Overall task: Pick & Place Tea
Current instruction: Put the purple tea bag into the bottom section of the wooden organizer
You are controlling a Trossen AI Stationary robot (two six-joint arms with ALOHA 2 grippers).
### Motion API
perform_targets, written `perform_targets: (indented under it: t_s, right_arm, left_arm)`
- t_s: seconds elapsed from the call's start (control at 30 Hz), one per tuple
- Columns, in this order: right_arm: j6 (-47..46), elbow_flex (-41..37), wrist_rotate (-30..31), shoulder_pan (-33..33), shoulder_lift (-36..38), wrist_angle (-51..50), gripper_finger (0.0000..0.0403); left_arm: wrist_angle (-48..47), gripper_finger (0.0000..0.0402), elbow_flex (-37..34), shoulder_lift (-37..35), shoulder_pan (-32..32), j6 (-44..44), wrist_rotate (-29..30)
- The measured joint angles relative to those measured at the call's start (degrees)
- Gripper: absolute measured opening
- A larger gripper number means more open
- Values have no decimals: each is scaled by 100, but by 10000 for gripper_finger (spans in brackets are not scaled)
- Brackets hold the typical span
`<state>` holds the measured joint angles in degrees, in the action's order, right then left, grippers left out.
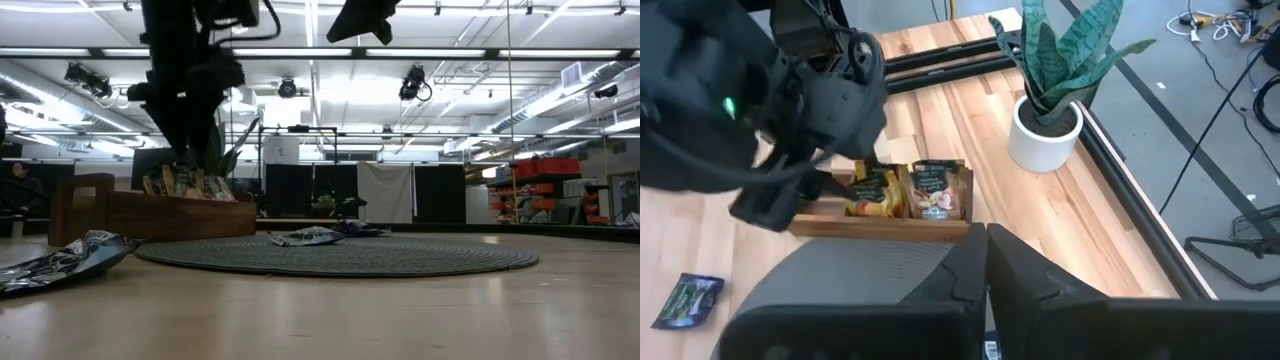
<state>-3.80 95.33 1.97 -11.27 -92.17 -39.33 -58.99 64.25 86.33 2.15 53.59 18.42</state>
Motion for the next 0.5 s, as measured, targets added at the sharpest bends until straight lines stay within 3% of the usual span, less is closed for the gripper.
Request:
perform_targets:
  t_s: [0.23, 0.5]
  right_arm:
    - [-425, 4, 0, 2, 241, -90, 15]
    - [-1032, 7, 3, 312, 326, -839, 15]
  left_arm:
    - [379, 239, 0, -825, 9, -1235, -215]
    - [1103, 218, 0, -1454, 271, -3241, -1207]
